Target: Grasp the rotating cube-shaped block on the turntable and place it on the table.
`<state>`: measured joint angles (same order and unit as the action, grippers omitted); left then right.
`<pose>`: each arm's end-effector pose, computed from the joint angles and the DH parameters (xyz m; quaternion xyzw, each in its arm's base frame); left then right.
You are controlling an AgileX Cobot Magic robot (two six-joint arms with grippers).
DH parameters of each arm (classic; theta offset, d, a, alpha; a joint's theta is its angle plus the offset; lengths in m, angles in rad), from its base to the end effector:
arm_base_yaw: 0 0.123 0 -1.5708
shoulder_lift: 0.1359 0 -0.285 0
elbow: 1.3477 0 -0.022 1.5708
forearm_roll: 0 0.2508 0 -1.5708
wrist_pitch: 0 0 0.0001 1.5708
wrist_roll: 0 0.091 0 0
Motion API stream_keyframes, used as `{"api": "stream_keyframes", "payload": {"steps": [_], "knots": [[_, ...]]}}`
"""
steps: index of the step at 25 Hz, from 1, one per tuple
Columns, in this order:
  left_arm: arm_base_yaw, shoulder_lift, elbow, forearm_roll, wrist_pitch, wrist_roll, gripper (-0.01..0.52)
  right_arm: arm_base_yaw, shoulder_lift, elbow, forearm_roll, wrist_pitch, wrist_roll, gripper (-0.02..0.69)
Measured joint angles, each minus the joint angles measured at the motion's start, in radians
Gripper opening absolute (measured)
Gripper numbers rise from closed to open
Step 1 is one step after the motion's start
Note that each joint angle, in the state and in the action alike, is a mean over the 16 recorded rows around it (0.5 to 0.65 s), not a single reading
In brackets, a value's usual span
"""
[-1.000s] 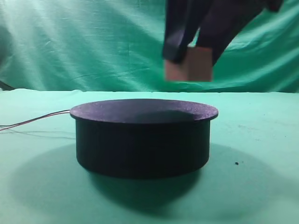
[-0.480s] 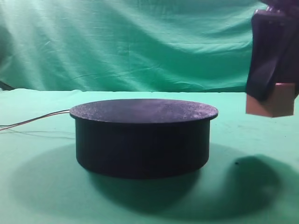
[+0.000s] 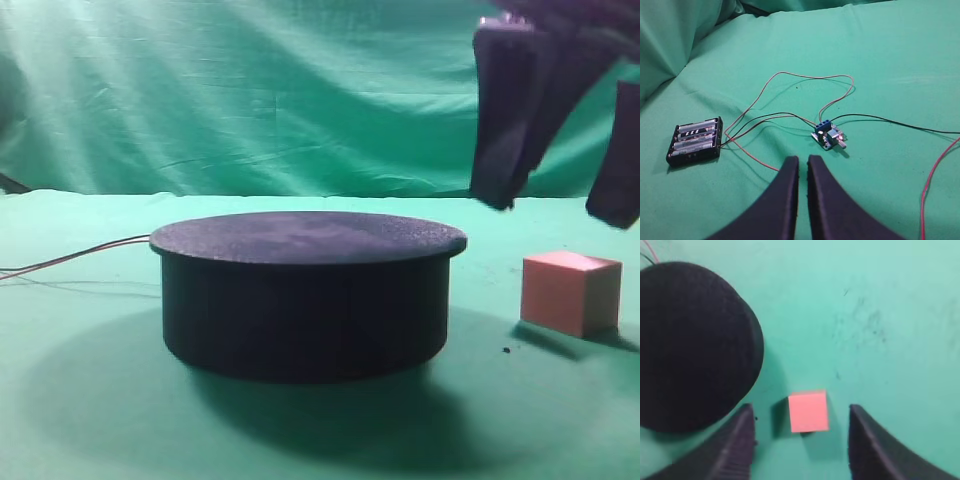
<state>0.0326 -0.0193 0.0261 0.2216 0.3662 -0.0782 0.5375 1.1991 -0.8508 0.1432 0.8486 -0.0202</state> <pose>0.0521 0.0089 0.1733 0.0148 0.7977 0.0800 0.5975 0.1857 0.1220 0.2758 -0.2348 0.9428 0.1193 0.2042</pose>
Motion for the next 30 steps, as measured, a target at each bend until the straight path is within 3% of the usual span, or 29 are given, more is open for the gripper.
{"api": "stream_keyframes", "payload": {"steps": [5, 8, 23, 30], "knots": [[0.0, 0.0, 0.0, 0.0, 0.0, 0.0, 0.0, -0.001, -0.194, 0.036, -0.04, 0.062, 0.035, 0.05], [0.0, 0.0, 0.0, 0.0, 0.0, 0.0, 0.0, -0.001, -0.3, 0.078, -0.041, 0.069, 0.043, 0.008], [0.0, 0.0, 0.0, 0.0, 0.0, 0.0, 0.0, -0.005, -0.562, 0.207, -0.006, -0.095, -0.067, 0.0], [0.0, 0.0, 0.0, 0.0, 0.0, 0.0, 0.0, -0.096, -0.659, 0.313, -0.043, -0.22, -0.137, 0.0]]}}
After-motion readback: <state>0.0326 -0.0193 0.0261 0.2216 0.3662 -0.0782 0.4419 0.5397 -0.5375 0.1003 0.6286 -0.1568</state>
